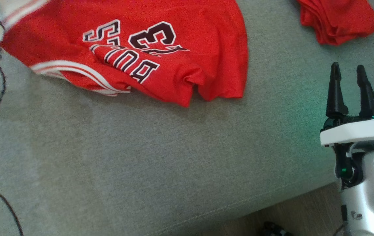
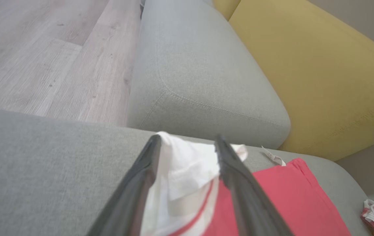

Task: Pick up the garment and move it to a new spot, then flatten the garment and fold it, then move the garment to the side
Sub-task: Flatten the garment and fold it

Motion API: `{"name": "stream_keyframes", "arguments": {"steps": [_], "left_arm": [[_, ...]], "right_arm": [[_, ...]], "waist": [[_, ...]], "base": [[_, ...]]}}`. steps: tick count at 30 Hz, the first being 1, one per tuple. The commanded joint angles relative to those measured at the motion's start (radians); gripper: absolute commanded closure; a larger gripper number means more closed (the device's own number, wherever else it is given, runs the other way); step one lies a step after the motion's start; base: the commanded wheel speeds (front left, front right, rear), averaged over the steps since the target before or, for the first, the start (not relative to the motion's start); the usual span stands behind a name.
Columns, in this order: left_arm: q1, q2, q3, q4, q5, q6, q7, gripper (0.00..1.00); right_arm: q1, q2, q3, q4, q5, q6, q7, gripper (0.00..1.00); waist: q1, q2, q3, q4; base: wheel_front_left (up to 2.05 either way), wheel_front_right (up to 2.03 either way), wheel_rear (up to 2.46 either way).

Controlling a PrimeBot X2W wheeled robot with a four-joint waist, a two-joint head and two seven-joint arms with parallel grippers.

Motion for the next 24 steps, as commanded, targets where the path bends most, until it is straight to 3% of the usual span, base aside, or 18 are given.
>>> {"name": "stream_keyframes", "arguments": {"steps": [1,7,16,18,19,24], "left_arm": [[-0.047,0.034,0.022,-0.009,-0.006,-0.013,-0.015,0.00],[-0.009,-0.014,-0.049,-0.006,-0.014,-0.035,-0.064,0.00],[0.247,-0.020,-0.177,-0.260,-0.001,-0.027,-0.197,0.00],[0.327,-0.015,-0.193,-0.326,0.054,0.028,-0.269,0.00],[0.327,-0.015,-0.193,-0.326,0.054,0.028,-0.269,0.00],[0.543,-0.034,-0.198,-0.524,0.179,0.200,-0.332,0.00]], "right_arm": [[-0.022,0.004,0.016,-0.023,-0.004,-0.001,-0.012,0.00],[-0.005,-0.002,0.021,0.003,-0.011,-0.001,-0.011,0.00],[0.066,-0.005,0.031,0.012,-0.016,-0.001,0.009,0.00],[0.085,-0.004,0.036,0.010,-0.018,-0.001,0.013,0.00],[0.085,-0.004,0.036,0.010,-0.018,-0.001,0.013,0.00],[0.118,-0.018,0.056,-0.001,-0.026,-0.001,0.021,0.00]], "waist": [[-0.0003,0.0000,-0.009,0.013],[-0.0003,0.0000,-0.096,0.066],[-0.0003,0.0000,-0.216,0.125],[-0.0003,0.0000,-0.228,0.134],[-0.0003,0.0000,-0.228,0.134],[-0.0003,0.0000,-0.240,0.163]], "base": [[0.00,0.00,0.00],[0.00,0.00,0.00],[0.00,0.00,0.00],[0.00,0.00,0.00],[0.00,0.00,0.00],[0.00,0.00,0.00]]}}
